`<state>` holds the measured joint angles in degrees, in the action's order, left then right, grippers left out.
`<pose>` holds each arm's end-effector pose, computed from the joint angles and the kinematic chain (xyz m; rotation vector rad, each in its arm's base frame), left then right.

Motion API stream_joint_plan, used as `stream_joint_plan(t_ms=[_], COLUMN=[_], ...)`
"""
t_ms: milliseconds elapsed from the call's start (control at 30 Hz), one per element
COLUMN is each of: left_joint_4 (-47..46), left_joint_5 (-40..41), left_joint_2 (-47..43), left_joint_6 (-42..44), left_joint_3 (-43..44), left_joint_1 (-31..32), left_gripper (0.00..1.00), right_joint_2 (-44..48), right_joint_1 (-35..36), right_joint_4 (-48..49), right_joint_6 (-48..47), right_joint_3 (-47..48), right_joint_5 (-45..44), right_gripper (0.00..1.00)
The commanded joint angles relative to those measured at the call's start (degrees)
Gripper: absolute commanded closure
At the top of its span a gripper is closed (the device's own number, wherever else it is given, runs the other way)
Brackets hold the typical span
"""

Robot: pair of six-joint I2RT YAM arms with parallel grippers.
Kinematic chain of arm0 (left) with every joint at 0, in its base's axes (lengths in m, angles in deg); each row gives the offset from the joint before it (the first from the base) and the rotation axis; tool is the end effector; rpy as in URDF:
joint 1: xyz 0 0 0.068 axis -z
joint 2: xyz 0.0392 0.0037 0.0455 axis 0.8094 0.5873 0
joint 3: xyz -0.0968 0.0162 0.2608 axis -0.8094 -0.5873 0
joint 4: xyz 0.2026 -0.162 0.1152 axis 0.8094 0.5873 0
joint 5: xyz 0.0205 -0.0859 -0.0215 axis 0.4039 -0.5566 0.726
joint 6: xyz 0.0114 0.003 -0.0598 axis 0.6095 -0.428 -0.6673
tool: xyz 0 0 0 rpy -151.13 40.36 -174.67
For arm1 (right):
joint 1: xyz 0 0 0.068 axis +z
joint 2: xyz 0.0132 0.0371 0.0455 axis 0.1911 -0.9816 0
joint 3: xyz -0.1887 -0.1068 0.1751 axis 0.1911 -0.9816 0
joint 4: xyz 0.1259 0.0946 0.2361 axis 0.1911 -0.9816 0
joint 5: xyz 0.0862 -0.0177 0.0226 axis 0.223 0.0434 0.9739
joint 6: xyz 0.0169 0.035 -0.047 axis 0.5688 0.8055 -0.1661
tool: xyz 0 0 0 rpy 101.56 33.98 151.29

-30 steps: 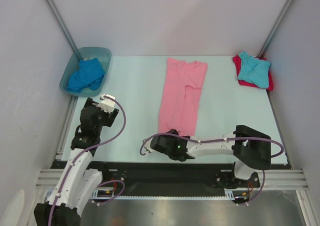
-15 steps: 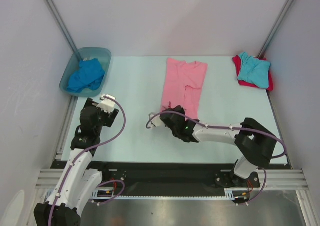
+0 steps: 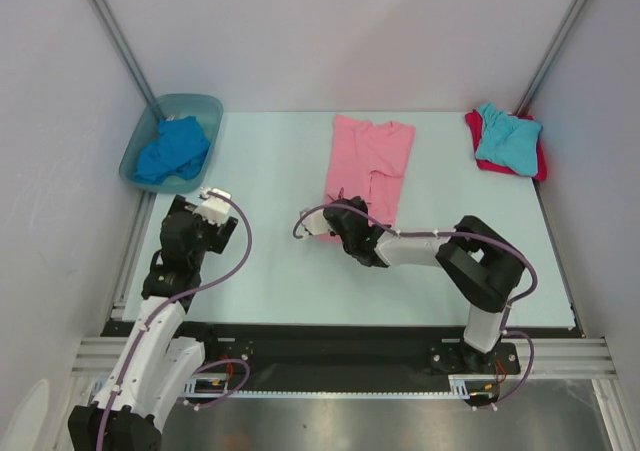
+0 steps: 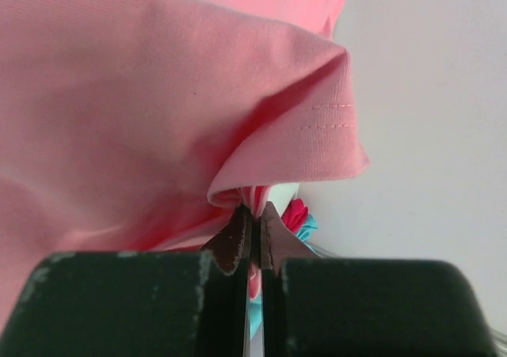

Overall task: Fold and stack the t-shirts
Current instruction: Fold the tshirt

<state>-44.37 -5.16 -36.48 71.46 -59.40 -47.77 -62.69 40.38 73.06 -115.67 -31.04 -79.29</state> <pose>0.1939 -0.0142 0.2457 0.4980 1.9086 0.4106 0.2704 0.2956 0.1582 -1.6588 1.3727 -0.8623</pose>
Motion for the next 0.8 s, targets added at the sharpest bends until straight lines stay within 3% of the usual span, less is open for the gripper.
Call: stream_joint_plan(t_ms=[0,767], left_joint_4=[-2.0,-2.2], left_joint_5=[0.4,0.8], left_joint_2=[-0.1,0.8], left_joint_6=[-0.2,-0.2], left_joint_3=[-0.6,-0.5], left_joint_1=[0.2,0.2], left_gripper=[0.0,0.0], right_joint_2=[-1.7,-9.0], right_joint_1=[-1.4,-8.0], right_joint_4=[6.6,11.7], right_joint_6=[-2.1,-7.1], right_joint_3=[3.0,8.9], right_joint_5=[1.0,3.2], right_gripper=[1.0,1.0])
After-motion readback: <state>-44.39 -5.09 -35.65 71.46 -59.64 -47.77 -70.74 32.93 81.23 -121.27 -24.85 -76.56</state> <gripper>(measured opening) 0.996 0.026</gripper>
